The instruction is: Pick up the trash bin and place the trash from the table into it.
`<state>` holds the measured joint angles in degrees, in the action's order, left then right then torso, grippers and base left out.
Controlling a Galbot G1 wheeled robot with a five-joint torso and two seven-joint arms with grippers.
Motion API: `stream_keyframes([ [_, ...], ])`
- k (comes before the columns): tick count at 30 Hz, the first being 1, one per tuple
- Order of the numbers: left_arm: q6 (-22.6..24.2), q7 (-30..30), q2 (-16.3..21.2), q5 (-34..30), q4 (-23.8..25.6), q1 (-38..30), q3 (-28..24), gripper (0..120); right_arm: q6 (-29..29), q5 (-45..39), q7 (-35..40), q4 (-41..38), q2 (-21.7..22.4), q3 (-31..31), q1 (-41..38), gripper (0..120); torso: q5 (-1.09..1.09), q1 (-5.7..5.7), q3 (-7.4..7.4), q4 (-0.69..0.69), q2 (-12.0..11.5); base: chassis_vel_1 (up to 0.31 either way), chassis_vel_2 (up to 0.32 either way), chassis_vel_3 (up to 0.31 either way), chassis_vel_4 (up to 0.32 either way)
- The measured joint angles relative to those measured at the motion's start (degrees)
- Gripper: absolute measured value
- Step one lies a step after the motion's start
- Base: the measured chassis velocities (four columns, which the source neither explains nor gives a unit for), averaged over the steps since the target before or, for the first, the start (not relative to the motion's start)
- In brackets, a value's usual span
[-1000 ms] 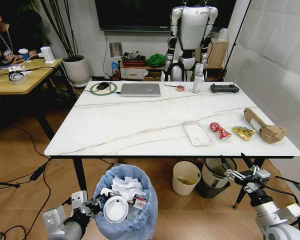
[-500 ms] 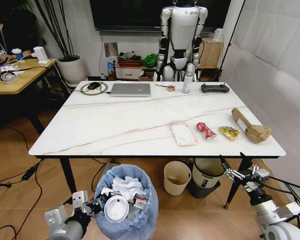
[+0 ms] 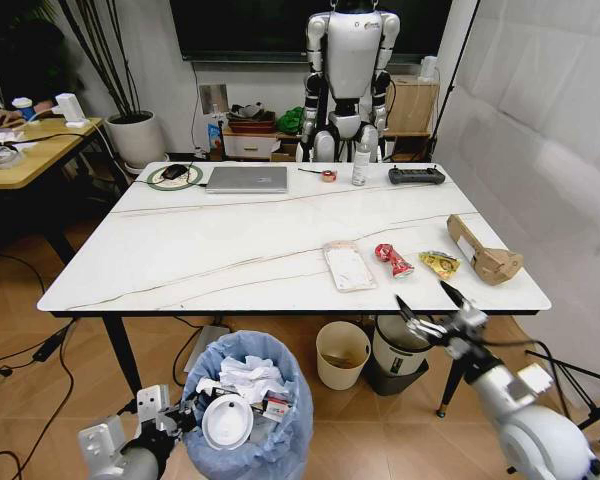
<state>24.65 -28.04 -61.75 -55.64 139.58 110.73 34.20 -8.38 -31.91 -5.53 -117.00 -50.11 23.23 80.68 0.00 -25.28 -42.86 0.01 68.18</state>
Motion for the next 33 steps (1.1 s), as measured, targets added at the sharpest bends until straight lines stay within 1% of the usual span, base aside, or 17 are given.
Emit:
stream_keyframes([
  [1, 0.0, 0.0, -0.1, 0.0, 0.1, 0.1, 0.1, 0, 0.4, -0.1, 0.1, 0.2, 0.3, -0.6, -0.8, 100, 0.0, 0.0, 0.0, 0.0, 0.0, 0.0, 0.0, 0.0, 0.0],
  [2, 0.0, 0.3, -0.3, 0.3, 0.3, 0.8, 0.6, 0, 2.0, -0.2, 0.1, 1.4, 1.7, -3.0, -4.7, 100, 0.0, 0.0, 0.0, -0.01, 0.0, 0.0, 0.0, 0.0, 0.0],
  [4, 0.1, 0.3, -0.4, 0.4, 0.3, 0.9, 0.7, 0, 2.6, -0.2, 0.0, 1.8, 2.1, -3.6, -5.9, 100, 0.01, 0.0, 0.0, 0.0, 0.0, 0.0, 0.0, 0.0, 0.0],
  [5, 0.1, 0.5, -0.4, 0.5, 0.4, 1.2, 0.8, 0, 4.0, -0.3, 0.0, 2.7, 2.8, -5.0, -8.5, 100, 0.02, 0.0, 0.0, 0.0, 0.0, 0.0, 0.0, 0.0, 0.0],
  [7, 0.2, 0.5, -0.4, 0.5, 0.4, 1.0, 0.9, 0, 5.5, -0.4, 0.0, 3.5, 3.5, -6.5, -11.1, 100, -0.01, 0.0, 0.0, -0.02, 0.0, 0.0, 0.0, 0.0, 0.0],
  [9, 0.3, 0.5, -0.5, 0.5, -0.1, 0.8, 1.1, 0, 7.4, 0.1, 0.3, 5.2, 4.0, -9.5, -15.1, 100, 0.0, 0.0, 0.0, -0.04, 0.0, 0.0, 0.0, 0.0, 0.0],
  [10, 0.3, 0.5, -0.5, 0.5, -0.1, 0.8, 1.1, 0, 7.4, 0.1, 0.3, 5.2, 4.0, -9.5, -15.1, 100, 0.0, 0.0, 0.0, -0.04, 0.0, 0.0, 0.0, 0.0, 0.0],
  [12, 0.4, 0.5, -0.5, 0.3, -0.6, 0.4, 1.3, 0, 9.6, 1.5, 0.6, 6.7, 4.1, -11.4, -17.8, 100, 0.02, 0.0, -0.01, 0.0, 0.0, 0.0, 0.0, 0.0, 0.0],
  [14, 0.6, 0.3, -0.3, -0.3, -1.1, -0.5, 1.3, 0, 12.5, 3.5, 0.6, 8.0, 4.1, -12.2, -19.1, 100, -0.01, 0.0, 0.0, -0.02, 0.0, 0.0, 0.0, 0.0, 0.0],
  [15, 0.6, 0.3, -0.3, -0.3, -1.1, -0.5, 1.3, 0, 12.5, 3.5, 0.6, 8.0, 4.1, -12.2, -19.1, 100, -0.01, 0.0, 0.0, -0.02, 0.0, 0.0, 0.0, 0.0, 0.0],
  [17, 0.7, 0.1, -0.3, -0.6, -1.4, -0.8, 1.3, 0, 14.8, 4.6, 0.9, 8.9, 4.0, -13.3, -20.1, 100, 0.01, 0.0, -0.01, -0.03, 0.0, 0.0, 0.0, 0.0, 0.0],
  [19, 0.8, 0.0, -0.4, -0.7, -1.5, -0.9, 1.4, 0, 16.9, 4.9, 2.8, 9.1, 3.9, -14.6, -20.7, 100, 0.01, 0.0, -0.01, -0.04, 0.0, 0.0, 0.0, 0.0, 0.0],
  [20, 0.8, 0.0, -0.4, -0.7, -1.6, -1.0, 1.4, 0, 18.6, 5.2, 5.8, 9.1, 3.8, -16.0, -21.3, 100, -0.01, 0.0, 0.0, -0.03, 0.0, 0.0, 0.0, 0.0, 0.0],
  [21, 0.8, 0.0, -0.4, -0.7, -1.6, -1.0, 1.4, 0, 18.6, 5.2, 5.8, 9.1, 3.8, -16.0, -21.3, 100, -0.01, 0.0, 0.0, -0.03, 0.0, 0.0, 0.0, 0.0, 0.0],
  [24, 0.8, 0.0, -0.4, -0.7, -1.9, -1.2, 1.6, 0, 20.8, 5.6, 9.7, 9.4, 3.1, -18.6, -23.0, 100, 0.01, 0.0, 0.0, -0.02, 0.0, 0.0, 0.0, 0.0, 0.0],
  [27, 0.9, -0.1, -0.4, -0.9, -2.0, -1.4, 1.8, 0, 22.7, 5.5, 10.4, 10.4, 2.3, -20.0, -24.6, 100, 0.0, 0.0, 0.0, -0.02, 0.0, 0.0, 0.0, 0.0, 0.0],
  [33, 0.9, -0.1, -0.4, -1.1, -2.2, -1.7, 1.9, 0, 23.4, 5.0, 11.8, 11.1, 1.6, -22.2, -26.4, 100, 0.0, 0.0, 0.0, -0.02, 0.0, 0.0, 0.0, 0.0, 0.0],
])
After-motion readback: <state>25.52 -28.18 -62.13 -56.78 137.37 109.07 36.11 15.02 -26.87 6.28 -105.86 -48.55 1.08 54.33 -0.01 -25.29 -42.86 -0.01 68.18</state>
